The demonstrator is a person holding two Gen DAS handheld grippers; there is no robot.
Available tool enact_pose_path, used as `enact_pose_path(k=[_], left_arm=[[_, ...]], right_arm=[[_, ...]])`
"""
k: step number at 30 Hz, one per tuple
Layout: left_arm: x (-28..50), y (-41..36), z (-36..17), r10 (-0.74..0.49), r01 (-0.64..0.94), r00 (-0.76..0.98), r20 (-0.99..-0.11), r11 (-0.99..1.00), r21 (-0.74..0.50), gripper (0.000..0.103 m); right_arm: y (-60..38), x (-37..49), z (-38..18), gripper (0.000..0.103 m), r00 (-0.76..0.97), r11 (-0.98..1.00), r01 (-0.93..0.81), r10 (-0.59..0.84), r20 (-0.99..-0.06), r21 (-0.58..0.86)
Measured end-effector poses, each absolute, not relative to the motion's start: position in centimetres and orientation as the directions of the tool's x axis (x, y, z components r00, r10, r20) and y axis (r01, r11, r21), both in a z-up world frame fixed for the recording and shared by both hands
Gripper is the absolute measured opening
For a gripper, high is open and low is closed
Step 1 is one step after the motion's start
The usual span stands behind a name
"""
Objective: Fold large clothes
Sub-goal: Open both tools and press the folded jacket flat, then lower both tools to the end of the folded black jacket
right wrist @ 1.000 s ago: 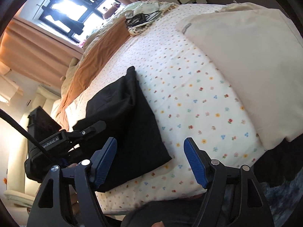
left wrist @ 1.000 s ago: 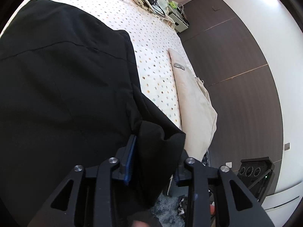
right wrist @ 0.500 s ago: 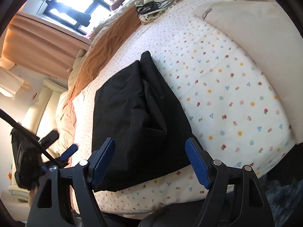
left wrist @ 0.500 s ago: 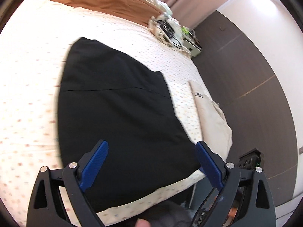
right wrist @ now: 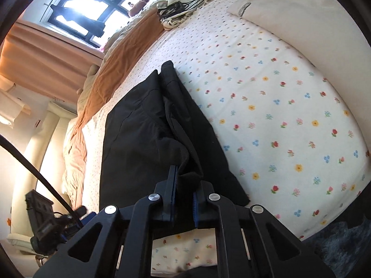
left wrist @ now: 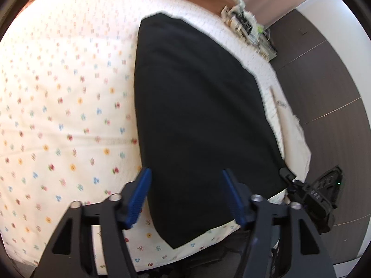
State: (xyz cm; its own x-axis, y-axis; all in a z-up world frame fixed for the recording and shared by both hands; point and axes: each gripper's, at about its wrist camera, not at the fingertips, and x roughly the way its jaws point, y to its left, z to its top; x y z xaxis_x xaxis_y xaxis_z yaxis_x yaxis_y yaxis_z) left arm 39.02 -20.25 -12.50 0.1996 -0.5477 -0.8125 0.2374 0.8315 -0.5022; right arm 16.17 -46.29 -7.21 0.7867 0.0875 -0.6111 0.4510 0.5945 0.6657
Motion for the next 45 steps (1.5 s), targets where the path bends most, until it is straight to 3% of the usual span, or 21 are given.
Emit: enact_pose_path(k=[2, 13, 19, 20, 21, 22, 23, 24, 30, 38, 45], left_arm=[[39.0, -20.9, -13.2, -0.532, 0.237, 0.195, -0.824, 0.841, -0.487, 0.047], [39.5, -22.1, -13.5, -0.546, 0.249, 0.17, -0.82, 0.829, -0.5, 0.047], [40.7, -21.4, -12.5, -0.53, 0.232, 0.211, -0.821, 0.843, -0.485, 0.047], [41.1, -21.3, -12.2, -0.525, 0.232, 0.22, -0.822, 0.847, -0.478, 0.047], [41.4, -21.3, -12.1, -0.521, 0.234, 0.225, -0.824, 0.849, -0.473, 0.05], [41.7, -21.2, -12.0, -0.518, 0.236, 0.227, -0.825, 0.851, -0.469, 0.061], [42.0, -21.2, -11.9, -0.52, 0.237, 0.23, -0.823, 0.85, -0.47, 0.072], [42.3, -21.1, -11.8, -0.525, 0.237, 0.234, -0.819, 0.847, -0.475, 0.075], [45.2, -20.4, -11.9, -0.536, 0.211, 0.25, -0.806, 0.843, -0.495, 0.077], [50.3, -19.6, -13.2, -0.563, 0.168, 0.264, -0.783, 0.826, -0.537, 0.077], [54.1, -20.2, -14.9, -0.569, 0.152, 0.262, -0.779, 0.822, -0.549, 0.077]], right_arm=[[-46.5, 15.6, -7.7, 0.005, 0.79, 0.578, 0.454, 0.091, -0.606, 0.678], [-47.7, 14.2, -10.6, 0.005, 0.786, 0.469, 0.488, 0.13, -0.604, 0.736], [-47.8, 15.0, -7.8, 0.014, 0.772, 0.534, 0.467, 0.143, -0.62, 0.705], [-47.7, 15.2, -7.4, 0.021, 0.768, 0.552, 0.463, 0.139, -0.625, 0.693], [-47.6, 15.3, -6.9, 0.038, 0.765, 0.572, 0.462, 0.131, -0.631, 0.678], [-47.6, 15.4, -6.4, 0.051, 0.764, 0.588, 0.46, 0.119, -0.634, 0.665], [-47.7, 15.4, -5.9, 0.074, 0.767, 0.599, 0.458, 0.105, -0.632, 0.656], [-47.9, 15.4, -5.5, 0.08, 0.774, 0.608, 0.454, 0.092, -0.626, 0.651], [-48.6, 17.3, -4.2, 0.08, 0.76, 0.656, 0.449, 0.076, -0.645, 0.607], [-50.6, 24.7, -2.2, 0.08, 0.723, 0.739, 0.366, 0.156, -0.673, 0.565], [-53.3, 32.1, -3.7, 0.08, 0.649, 0.767, 0.364, 0.198, -0.734, 0.529]])
